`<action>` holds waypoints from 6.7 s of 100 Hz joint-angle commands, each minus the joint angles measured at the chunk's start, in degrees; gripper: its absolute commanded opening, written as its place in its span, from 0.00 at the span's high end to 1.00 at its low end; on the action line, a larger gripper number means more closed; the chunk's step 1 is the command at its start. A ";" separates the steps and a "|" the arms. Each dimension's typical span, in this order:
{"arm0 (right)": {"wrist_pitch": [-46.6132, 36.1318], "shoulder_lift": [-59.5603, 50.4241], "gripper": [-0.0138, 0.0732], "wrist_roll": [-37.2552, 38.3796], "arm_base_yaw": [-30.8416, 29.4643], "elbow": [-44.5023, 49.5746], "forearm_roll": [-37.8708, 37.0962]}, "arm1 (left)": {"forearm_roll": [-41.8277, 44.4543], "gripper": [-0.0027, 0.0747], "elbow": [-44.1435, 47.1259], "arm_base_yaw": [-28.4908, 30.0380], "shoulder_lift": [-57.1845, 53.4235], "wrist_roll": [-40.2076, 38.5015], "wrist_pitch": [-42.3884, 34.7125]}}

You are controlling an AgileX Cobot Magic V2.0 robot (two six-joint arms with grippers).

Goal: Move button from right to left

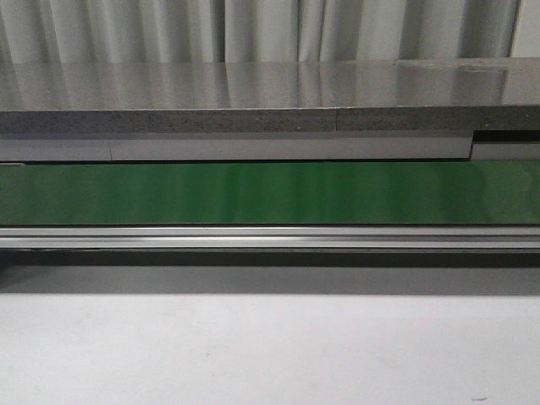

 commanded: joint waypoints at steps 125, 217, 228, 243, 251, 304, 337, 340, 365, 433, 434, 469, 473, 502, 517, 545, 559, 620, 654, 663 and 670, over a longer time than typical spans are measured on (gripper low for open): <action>2.73 -5.01 0.27 -0.47 12.73 0.36 4.45 | -0.47 0.96 2.36 0.12 -2.02 -0.63 -4.58; -22.76 -52.26 0.27 -0.47 21.89 30.22 6.22 | -0.47 0.96 2.36 0.12 -2.02 -0.63 -4.58; -24.36 -59.96 0.28 -0.47 21.89 36.14 7.45 | -0.47 0.96 2.36 0.12 -2.02 -0.63 -4.58; -24.21 -70.61 0.32 -0.47 21.89 42.83 8.06 | -0.47 0.96 2.36 0.12 -2.02 -0.63 -4.58; -22.99 -75.01 0.32 -0.47 21.89 45.14 8.21 | -0.47 0.96 2.36 0.12 -2.02 -0.63 -4.58; -18.73 -84.08 0.79 -0.47 21.89 48.63 8.26 | -0.47 0.96 2.36 0.12 -2.02 -0.63 -4.58; -18.73 -84.08 0.92 -0.47 21.84 48.63 8.26 | -0.47 0.96 2.36 0.12 -2.02 -0.63 -4.58; -18.73 -84.08 0.92 -0.47 21.90 48.63 8.26 | -0.47 0.96 2.36 0.12 -2.02 -0.63 -4.58; -18.73 -84.08 0.92 -0.47 21.85 48.63 8.26 | -0.47 0.96 2.36 0.12 -2.02 -0.63 -4.58; -18.73 -84.08 0.92 -0.47 21.85 48.63 8.26 | -0.47 0.96 2.36 0.12 -2.02 -0.63 -5.89; -18.73 -84.08 0.92 -0.47 21.85 48.63 8.26 | -0.47 0.96 2.36 0.12 -2.02 -0.63 -6.17; -18.73 -84.08 0.92 -0.47 21.85 48.63 8.26 | -6.04 0.96 -6.09 0.12 1.60 -0.63 -3.96; -18.73 -84.08 0.92 -0.47 21.85 48.63 8.26 | -6.04 0.96 -8.18 0.12 3.37 -0.63 -2.10; -18.73 -84.08 0.92 -0.47 21.85 48.63 8.26 | -7.27 0.96 -25.75 0.12 22.69 -0.63 17.67; -18.73 -84.08 0.92 -0.47 21.85 48.63 8.26 | -11.23 0.96 -34.94 0.12 33.77 -0.63 25.34; -18.73 -84.08 0.92 -0.47 21.85 48.63 8.26 | -12.28 0.96 -45.55 0.12 47.64 0.19 31.79; -18.73 -84.08 0.92 -0.47 21.85 48.63 8.26 | -12.28 0.96 -46.46 0.12 51.41 1.41 31.63; -18.73 -84.08 0.92 -0.47 21.85 48.63 8.26 | -13.33 0.06 -46.46 0.12 53.89 3.37 31.44; -18.73 -84.08 0.92 -0.47 21.85 48.63 8.26 | -16.61 0.08 -49.35 -4.00 58.61 3.50 29.71; -18.73 -84.08 0.92 -0.47 21.85 48.63 8.26 | -16.61 0.08 -51.33 -6.56 62.02 3.50 28.05; -18.73 -84.08 0.92 -0.47 21.85 48.63 8.26 | -16.61 0.08 -53.15 -8.15 65.20 3.19 26.79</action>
